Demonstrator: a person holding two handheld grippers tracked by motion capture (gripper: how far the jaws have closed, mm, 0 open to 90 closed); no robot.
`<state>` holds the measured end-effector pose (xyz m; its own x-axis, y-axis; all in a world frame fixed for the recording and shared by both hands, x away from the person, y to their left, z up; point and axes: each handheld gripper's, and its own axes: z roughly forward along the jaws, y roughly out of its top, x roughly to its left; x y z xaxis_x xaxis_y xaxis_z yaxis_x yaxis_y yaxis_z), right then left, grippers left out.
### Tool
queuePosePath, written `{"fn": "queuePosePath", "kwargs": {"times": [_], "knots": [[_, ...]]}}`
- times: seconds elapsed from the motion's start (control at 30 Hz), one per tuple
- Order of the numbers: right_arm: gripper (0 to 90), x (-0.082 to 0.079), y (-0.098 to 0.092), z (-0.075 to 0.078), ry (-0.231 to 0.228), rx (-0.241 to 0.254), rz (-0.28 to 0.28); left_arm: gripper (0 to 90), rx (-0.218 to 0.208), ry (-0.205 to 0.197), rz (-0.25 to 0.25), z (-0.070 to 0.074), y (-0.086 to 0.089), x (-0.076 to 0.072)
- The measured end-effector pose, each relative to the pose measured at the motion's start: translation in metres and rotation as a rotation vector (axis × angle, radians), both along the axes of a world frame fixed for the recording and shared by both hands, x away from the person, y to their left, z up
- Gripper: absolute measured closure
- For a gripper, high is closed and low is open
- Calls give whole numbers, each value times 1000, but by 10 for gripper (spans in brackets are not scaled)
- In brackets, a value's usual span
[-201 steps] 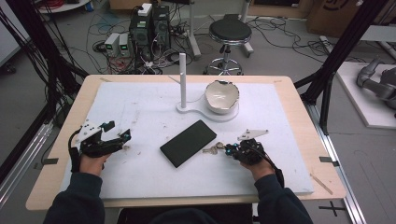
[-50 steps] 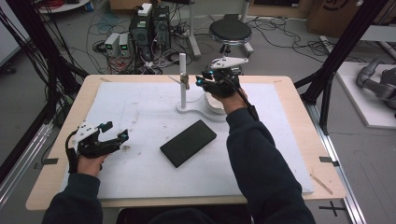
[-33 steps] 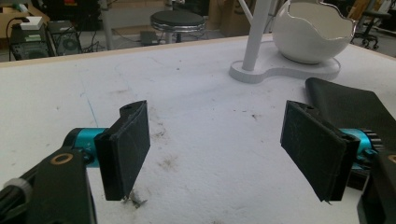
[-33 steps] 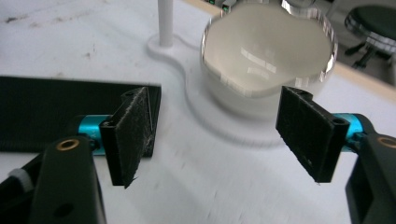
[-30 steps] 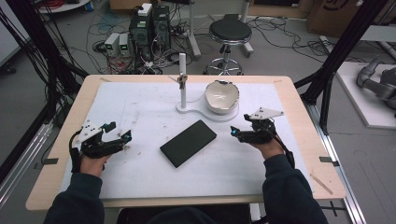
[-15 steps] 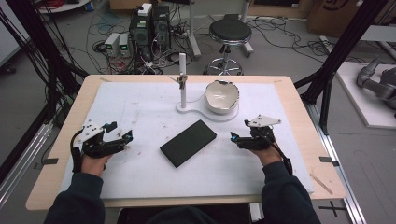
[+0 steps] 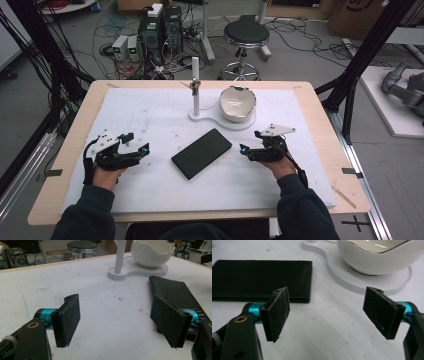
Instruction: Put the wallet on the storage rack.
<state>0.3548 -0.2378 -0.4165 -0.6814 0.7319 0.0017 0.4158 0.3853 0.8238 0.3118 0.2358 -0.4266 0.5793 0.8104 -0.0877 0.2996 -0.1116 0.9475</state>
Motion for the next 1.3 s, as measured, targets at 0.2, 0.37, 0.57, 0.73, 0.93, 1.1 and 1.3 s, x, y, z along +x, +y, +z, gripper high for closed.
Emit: {"fn": "queuePosePath", "kwargs": {"times": [0.2, 0.37, 0.57, 0.73, 0.93, 1.1, 1.3], "knots": [[218, 2, 22, -8, 49, -18, 68, 240, 22, 6, -48, -1, -17, 1], [228, 12, 43, -16, 86, -2, 118, 240, 42, 24, -88, -5, -35, 5], [242, 30, 51, -21, 133, 19, 97, 240, 78, 51, -146, -13, -58, 6], [344, 45, 52, -35, 261, 40, 116, 240, 93, 68, -164, -17, -67, 5], [433, 46, 50, -35, 276, 52, 143, 240, 107, 98, -174, -20, -70, 6], [447, 46, 50, -34, 274, 47, 147, 240, 113, 152, -173, -21, -70, 11], [480, 44, 50, -33, 269, 37, 159, 354, 166, 203, -221, -22, -76, 14]]}}
